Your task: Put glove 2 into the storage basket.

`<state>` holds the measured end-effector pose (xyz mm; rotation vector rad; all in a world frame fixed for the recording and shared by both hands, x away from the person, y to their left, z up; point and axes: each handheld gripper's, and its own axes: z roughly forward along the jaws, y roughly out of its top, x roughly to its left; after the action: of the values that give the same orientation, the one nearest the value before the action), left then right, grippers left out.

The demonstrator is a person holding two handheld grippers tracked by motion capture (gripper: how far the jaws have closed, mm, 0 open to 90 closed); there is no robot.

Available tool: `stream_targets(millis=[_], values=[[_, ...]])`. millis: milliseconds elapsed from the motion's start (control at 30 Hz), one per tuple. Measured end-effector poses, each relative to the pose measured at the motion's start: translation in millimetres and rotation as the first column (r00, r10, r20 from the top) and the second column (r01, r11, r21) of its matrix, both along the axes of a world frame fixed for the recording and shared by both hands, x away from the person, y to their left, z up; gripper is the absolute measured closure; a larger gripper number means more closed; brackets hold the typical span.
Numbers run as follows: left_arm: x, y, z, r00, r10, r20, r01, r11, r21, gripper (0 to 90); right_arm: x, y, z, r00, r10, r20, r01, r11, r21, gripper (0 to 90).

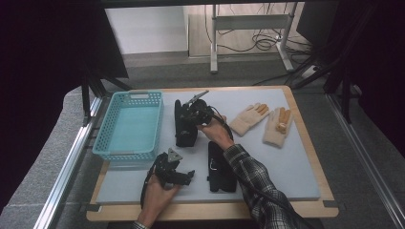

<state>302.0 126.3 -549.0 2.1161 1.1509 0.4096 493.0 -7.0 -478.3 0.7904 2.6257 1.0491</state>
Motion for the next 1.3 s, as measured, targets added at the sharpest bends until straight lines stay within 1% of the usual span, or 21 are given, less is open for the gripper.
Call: stream_targets(millis=[100,167,200,267,433,467,500,600,667,733,867,967,1033,1067,1100,1133,1200,1300], values=[[0.1,0.1,-0.1,1.0000,-0.001,0.001,0.001,1.0000,0.000,2.9,-7.2,-7.7,10.6,0.9999,0.004,0.013,-0.004,1.000,0.018,81.6],[0.1,0.2,-0.1,1.0000,-0.002,0.001,0.002,1.0000,0.001,2.9,-12.3,-14.5,17.5,0.9999,0.003,0.013,-0.003,0.999,0.032,81.6],[0.1,0.1,-0.1,1.0000,-0.002,0.001,0.002,1.0000,0.000,2.9,-17.5,-22.2,23.0,0.9998,0.006,0.020,-0.007,0.999,0.044,81.7],[0.1,0.2,0.1,1.0000,-0.001,-0.001,0.001,1.0000,0.003,2.9,-20.0,-25.2,24.9,0.9998,0.005,0.020,-0.006,0.999,0.048,81.6],[0.1,0.2,0.1,1.0000,-0.001,0.000,0.001,1.0000,0.004,2.9,-38.1,-48.5,35.1,0.9996,0.000,0.029,-0.002,0.998,0.066,81.6],[0.1,0.2,0.0,1.0000,-0.001,0.001,0.001,1.0000,0.002,2.9,-44.7,-57.2,38.1,0.9995,0.000,0.030,-0.002,0.998,0.069,81.6],[0.2,0.1,-0.2,1.0000,-0.002,0.002,0.002,1.0000,0.000,2.9,-44.7,-57.2,38.1,0.9995,0.000,0.030,-0.002,0.998,0.069,81.6],[0.2,0.1,-0.2,1.0000,-0.002,0.002,0.002,1.0000,0.000,2.9,-54.8,-70.6,43.5,0.9995,-0.005,0.032,0.003,0.997,0.081,81.6],[0.2,0.1,-0.1,1.0000,-0.002,0.002,0.002,1.0000,0.001,2.9,-62.9,-79.3,46.9,0.9995,-0.014,0.027,0.011,0.995,0.095,81.6],[0.3,0.2,-0.1,1.0000,-0.003,0.003,0.003,1.0000,0.002,2.9,-73.8,-88.5,49.5,0.9993,-0.018,0.033,0.015,0.996,0.093,81.5],[0.1,-0.8,-0.5,1.0000,0.007,0.006,-0.006,0.9999,-0.011,2.9,-95.5,-103.0,51.9,0.9992,-0.018,0.037,0.014,0.995,0.098,81.5],[0.1,-0.7,-0.4,1.0000,0.005,0.005,-0.005,0.9999,-0.009,2.9,-111.7,-113.8,52.9,0.9988,-0.026,0.040,0.022,0.995,0.098,81.4],[0.1,-0.7,-0.4,1.0000,0.006,0.005,-0.006,0.9999,-0.009,2.9,-124.0,-122.9,52.6,0.9987,-0.033,0.038,0.029,0.994,0.103,81.4],[0.1,-0.8,-0.5,1.0000,0.006,0.005,-0.006,0.9999,-0.009,2.9,-134.7,-129.7,50.8,0.9986,-0.039,0.036,0.035,0.994,0.106,81.4],[0.0,-0.8,-0.5,1.0000,0.007,0.003,-0.007,0.9999,-0.010,2.9,-139.7,-132.7,49.3,0.9985,-0.040,0.037,0.036,0.994,0.106,81.4],[0.0,-0.8,-0.4,1.0000,0.006,0.003,-0.006,0.9999,-0.010,2.9,-139.7,-132.7,49.3,0.9985,-0.040,0.037,0.036,0.994,0.106,81.4],[0.1,-0.7,-0.5,1.0000,0.006,0.004,-0.006,0.9999,-0.010,2.9,-149.4,-137.5,44.2,0.9985,-0.041,0.037,0.037,0.994,0.103,81.3],[0.0,-0.9,-0.7,1.0000,0.008,0.005,-0.008,0.9999,-0.012,2.9,-157.1,-140.5,35.7,0.9977,-0.047,0.048,0.043,0.995,0.085,81.3]])
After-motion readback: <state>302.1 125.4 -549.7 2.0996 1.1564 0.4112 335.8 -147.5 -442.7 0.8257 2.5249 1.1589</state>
